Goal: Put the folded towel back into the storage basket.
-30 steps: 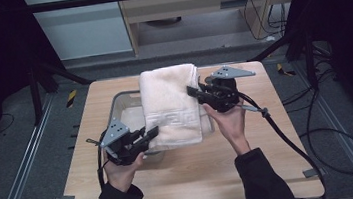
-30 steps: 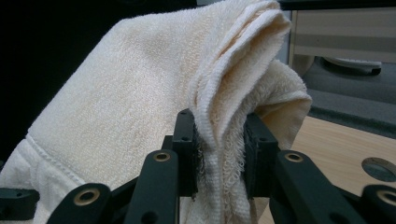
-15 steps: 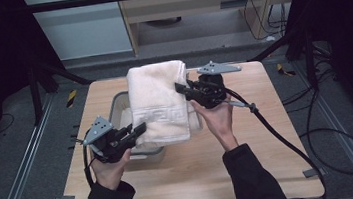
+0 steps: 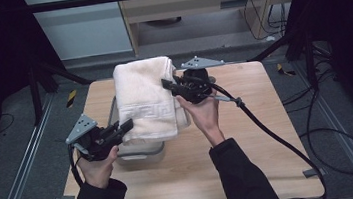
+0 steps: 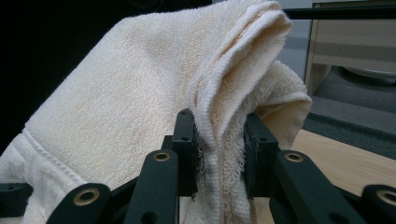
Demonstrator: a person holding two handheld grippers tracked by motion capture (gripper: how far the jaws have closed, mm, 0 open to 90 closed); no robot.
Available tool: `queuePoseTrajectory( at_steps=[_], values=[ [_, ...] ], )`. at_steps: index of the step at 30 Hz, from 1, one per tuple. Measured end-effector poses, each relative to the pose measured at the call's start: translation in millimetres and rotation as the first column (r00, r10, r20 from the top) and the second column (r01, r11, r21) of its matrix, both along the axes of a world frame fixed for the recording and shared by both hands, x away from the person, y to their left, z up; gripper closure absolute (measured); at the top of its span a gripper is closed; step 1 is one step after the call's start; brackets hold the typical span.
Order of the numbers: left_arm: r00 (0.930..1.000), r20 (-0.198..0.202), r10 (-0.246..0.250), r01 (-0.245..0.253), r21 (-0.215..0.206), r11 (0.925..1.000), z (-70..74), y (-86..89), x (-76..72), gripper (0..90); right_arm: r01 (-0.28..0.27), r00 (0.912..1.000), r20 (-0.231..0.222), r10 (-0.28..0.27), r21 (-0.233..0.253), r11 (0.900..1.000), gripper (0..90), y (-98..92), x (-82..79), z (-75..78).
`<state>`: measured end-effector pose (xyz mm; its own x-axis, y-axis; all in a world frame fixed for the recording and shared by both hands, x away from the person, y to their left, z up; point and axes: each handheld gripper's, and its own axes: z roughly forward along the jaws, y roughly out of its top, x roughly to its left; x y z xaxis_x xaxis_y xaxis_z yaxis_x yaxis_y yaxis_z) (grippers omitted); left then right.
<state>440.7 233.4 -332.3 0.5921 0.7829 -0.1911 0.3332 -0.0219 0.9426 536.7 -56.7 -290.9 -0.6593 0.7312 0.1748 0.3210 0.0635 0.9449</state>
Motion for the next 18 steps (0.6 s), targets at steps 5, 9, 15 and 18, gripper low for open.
queuePoseTrajectory(
  at_steps=[5,9,15,18],
  values=[
    [0.9998,-0.002,0.02,-0.02,-0.003,0.9998,2.0,10.1,0.4,74.7,-0.004,1.0,0.007,0.004,-0.005,1.0,70.8,11.6,2.3,2.3],
    [0.9993,-0.002,0.038,-0.038,0.0,0.9993,2.5,19.4,1.1,74.7,-0.006,0.9999,0.008,0.006,-0.002,1.0,70.8,23.4,4.8,2.1],
    [0.9979,-0.009,0.064,-0.064,0.013,0.9979,0.5,28.3,3.4,74.7,-0.005,1.0,0.007,0.005,-0.007,1.0,70.8,36.6,8.9,-0.9],
    [0.9972,-0.01,0.074,-0.074,0.022,0.997,-0.8,30.3,4.4,74.8,-0.005,1.0,0.003,0.005,-0.006,1.0,70.8,42.2,12.0,-3.9]
  ],
)
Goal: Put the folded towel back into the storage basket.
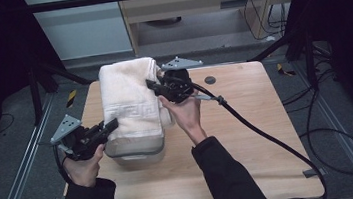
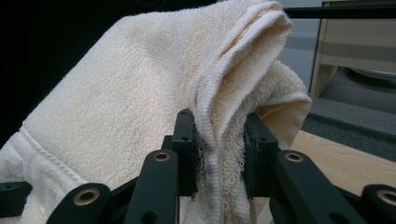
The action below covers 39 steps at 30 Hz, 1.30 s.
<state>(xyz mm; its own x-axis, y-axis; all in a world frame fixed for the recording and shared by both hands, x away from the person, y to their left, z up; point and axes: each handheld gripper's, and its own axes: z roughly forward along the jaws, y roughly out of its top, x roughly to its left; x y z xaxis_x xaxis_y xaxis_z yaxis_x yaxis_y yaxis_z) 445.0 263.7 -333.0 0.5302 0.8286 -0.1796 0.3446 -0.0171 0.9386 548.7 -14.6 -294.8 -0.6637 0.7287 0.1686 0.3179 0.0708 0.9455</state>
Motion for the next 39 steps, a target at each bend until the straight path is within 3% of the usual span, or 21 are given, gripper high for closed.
queuePoseTrajectory(
  at_steps=[11,26,39],
  values=[
    [0.9979,-0.044,0.047,-0.045,0.052,0.9976,-14.6,12.6,12.5,74.7,0.0,0.9992,-0.041,0.0,0.002,1.0,70.7,17.7,15.5,-21.9],
    [0.9912,-0.114,0.068,-0.058,0.094,0.9939,-36.5,23.6,28.1,74.7,0.012,0.9951,-0.098,-0.015,-0.025,1.0,70.5,34.5,31.2,-54.7],
    [0.9816,-0.166,0.095,-0.07,0.149,0.9863,-55.0,24.0,36.5,74.7,0.028,0.9908,-0.13,-0.039,-0.087,0.996,70.1,47.2,36.9,-82.5]
  ],
)
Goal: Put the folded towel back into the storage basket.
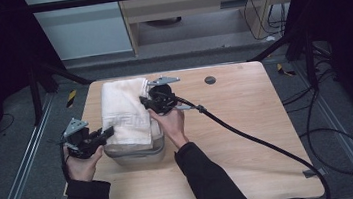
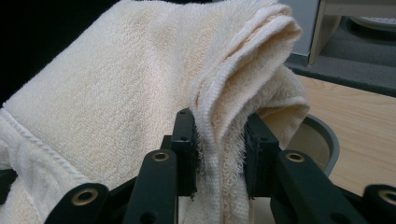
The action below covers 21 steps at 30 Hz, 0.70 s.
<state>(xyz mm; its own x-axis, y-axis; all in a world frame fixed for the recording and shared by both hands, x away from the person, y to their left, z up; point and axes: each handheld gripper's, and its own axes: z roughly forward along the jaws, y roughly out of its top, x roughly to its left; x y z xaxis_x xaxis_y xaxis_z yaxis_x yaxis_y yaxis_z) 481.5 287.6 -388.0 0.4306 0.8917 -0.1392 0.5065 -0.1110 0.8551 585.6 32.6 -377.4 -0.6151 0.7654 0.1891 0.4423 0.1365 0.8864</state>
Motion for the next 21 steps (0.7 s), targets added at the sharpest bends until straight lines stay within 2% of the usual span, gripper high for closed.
queuePoseTrajectory(
  at_steps=[3,10,21],
  values=[
    [0.9999,-0.014,-0.001,0.001,0.01,1.0,-3.5,-0.2,1.8,74.7,0.003,1.0,-0.005,-0.003,-0.018,1.0,69.8,2.3,0.5,-5.9],
    [0.9988,-0.048,-0.011,0.013,0.035,0.9993,-14.0,-4.3,7.6,74.6,0.012,0.9995,-0.028,-0.013,-0.02,1.0,69.3,-0.7,2.4,-20.1],
    [0.997,-0.077,-0.003,0.009,0.073,0.9973,-23.4,-6.6,12.7,74.6,0.022,0.9986,-0.048,-0.024,-0.042,0.999,68.2,0.8,4.2,-36.6]
  ],
)
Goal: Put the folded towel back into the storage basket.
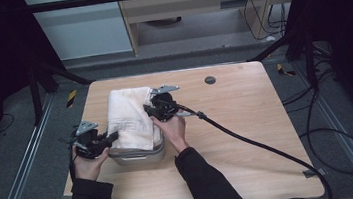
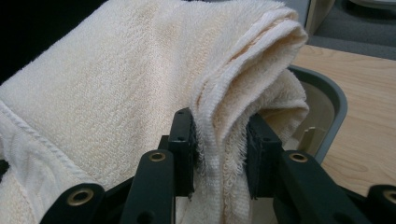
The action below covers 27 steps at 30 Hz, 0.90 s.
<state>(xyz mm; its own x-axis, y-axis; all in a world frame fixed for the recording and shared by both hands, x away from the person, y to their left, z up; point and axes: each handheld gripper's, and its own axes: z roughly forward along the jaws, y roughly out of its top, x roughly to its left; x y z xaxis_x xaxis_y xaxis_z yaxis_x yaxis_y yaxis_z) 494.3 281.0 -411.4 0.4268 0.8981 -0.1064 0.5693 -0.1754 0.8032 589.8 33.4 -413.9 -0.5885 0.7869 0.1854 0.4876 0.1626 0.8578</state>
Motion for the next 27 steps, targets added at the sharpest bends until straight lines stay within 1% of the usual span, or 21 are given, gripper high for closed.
queuePoseTrajectory(
  at_steps=[5,9,18,20,23,25,27],
  values=[
    [0.9999,-0.015,-0.001,0.002,0.014,0.9999,-5.7,-1.8,3.1,74.6,0.006,0.9999,-0.009,-0.006,-0.011,1.0,68.0,-0.4,0.4,-9.2],
    [0.9997,-0.025,-0.002,0.003,0.036,0.9993,-10.0,-5.4,5.3,74.5,0.011,0.9998,-0.015,-0.011,-0.014,1.0,67.4,-2.3,-1.1,-13.3],
    [0.999,-0.045,0.0,0.003,0.057,0.9984,-15.2,-8.0,8.4,73.6,0.01,0.9999,-0.006,-0.011,-0.036,0.999,66.3,-4.6,-2.7,-19.3],
    [0.9989,-0.047,0.004,-0.001,0.06,0.9982,-16.4,-8.6,8.9,72.8,0.01,0.9999,-0.008,-0.011,-0.043,0.999,66.0,-3.9,-3.6,-19.9],
    [0.9985,-0.054,0.008,-0.003,0.08,0.9968,-18.7,-10.3,10.0,71.5,0.007,0.9999,-0.008,-0.007,-0.061,0.998,65.0,-3.0,-3.9,-22.7],
    [0.9985,-0.054,0.01,-0.005,0.084,0.9965,-18.7,-10.4,10.1,70.8,0.005,0.9999,-0.009,-0.006,-0.066,0.998,64.2,-2.9,-3.6,-23.3],
    [0.9986,-0.047,0.023,-0.019,0.084,0.9963,-17.9,-9.9,10.1,66.2,0.003,0.9999,-0.013,-0.004,-0.087,0.996,60.6,-2.9,-2.7,-25.6]
  ],
)
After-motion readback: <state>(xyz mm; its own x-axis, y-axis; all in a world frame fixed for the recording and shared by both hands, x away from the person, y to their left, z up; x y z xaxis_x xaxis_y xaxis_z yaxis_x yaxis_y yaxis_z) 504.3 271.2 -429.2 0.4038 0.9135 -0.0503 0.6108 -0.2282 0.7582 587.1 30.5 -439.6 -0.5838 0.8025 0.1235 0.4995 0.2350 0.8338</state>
